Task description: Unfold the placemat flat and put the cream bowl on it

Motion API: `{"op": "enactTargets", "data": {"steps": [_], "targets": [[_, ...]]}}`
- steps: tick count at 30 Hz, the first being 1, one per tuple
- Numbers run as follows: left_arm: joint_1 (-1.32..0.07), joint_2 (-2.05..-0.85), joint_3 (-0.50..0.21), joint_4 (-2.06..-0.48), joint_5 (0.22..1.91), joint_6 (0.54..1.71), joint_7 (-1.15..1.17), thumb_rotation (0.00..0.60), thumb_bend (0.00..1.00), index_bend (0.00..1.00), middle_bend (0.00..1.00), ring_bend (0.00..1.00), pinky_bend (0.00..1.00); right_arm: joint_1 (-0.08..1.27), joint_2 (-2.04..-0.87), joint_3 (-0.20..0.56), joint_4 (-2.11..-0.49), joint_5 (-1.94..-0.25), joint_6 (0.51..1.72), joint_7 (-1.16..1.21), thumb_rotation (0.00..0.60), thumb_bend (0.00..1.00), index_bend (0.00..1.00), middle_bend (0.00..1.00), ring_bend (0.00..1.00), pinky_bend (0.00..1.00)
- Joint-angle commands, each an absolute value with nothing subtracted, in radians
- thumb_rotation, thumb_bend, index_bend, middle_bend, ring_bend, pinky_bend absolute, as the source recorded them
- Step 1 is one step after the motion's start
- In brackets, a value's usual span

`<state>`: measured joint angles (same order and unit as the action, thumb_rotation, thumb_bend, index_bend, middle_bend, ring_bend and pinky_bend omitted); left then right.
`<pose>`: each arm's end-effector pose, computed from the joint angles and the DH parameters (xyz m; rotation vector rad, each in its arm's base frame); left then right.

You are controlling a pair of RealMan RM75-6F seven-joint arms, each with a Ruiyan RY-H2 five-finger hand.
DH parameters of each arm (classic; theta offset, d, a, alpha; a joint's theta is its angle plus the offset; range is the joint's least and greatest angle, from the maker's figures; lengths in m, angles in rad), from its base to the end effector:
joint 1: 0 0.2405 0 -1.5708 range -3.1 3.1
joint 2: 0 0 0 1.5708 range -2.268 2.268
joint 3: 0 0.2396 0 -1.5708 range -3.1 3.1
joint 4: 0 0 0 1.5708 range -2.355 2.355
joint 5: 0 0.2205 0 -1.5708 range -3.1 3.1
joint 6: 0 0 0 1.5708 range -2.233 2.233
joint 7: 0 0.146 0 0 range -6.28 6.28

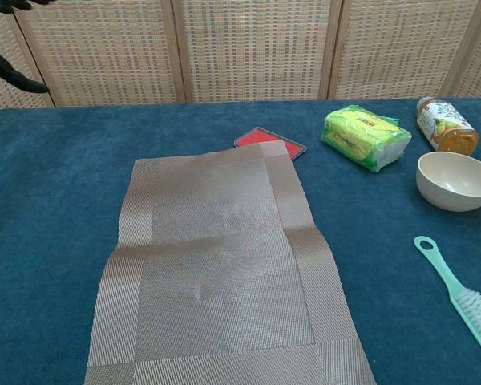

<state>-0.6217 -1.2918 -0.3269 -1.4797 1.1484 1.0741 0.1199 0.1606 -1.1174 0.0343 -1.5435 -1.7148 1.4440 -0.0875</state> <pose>-0.1829 0.3797 0.1057 -1.4861 -0.8854 -1.0828 -0.2771 -0.1983 0.1285 1.6809 -0.6647 0.9060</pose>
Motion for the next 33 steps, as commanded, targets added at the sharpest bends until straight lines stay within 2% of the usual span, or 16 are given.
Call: {"op": "enactTargets", "data": {"steps": [1,10,18,27,33], "targets": [[-0.537,-1.196,-0.302,-1.614,1.13,1.159,0.176,0.6,0.0,0.0,0.0,0.0,0.0,0.213,-1.124,-0.022,-1.465,-1.842,1.437,-0.028,0.6,0.0,0.12,0.0,0.0,0.0],[-0.415,-1.09,-0.229,-1.807,1.143,1.292,0.257,0.6,0.0,0.0,0.0,0.0,0.0,0.319,-1.183,-0.083,-1.429,-2.034,1.371,-0.039,0.6,0.0,0.16,0.0,0.0,0.0],[-0.314,-1.064,-0.16,-1.867,1.246,1.43,0.264,0.6,0.0,0.0,0.0,0.0,0.0,0.405,-1.268,-0.116,-1.431,-2.131,1.253,-0.134,0.6,0.0,0.2,0.0,0.0,0.0],[-0.286,-1.082,-0.137,-1.815,1.282,1.44,0.223,0.6,0.0,0.0,0.0,0.0,0.0,0.476,-1.377,-0.139,-1.447,-2.124,1.106,-0.168,0.6,0.0,0.21,0.0,0.0,0.0],[-0.285,-1.089,-0.136,-1.809,1.295,1.436,0.226,0.6,0.0,0.0,0.0,0.0,0.0,0.51,-1.41,-0.135,-1.473,-2.091,1.042,-0.195,0.6,0.0,0.22,0.0,0.0,0.0]]}}
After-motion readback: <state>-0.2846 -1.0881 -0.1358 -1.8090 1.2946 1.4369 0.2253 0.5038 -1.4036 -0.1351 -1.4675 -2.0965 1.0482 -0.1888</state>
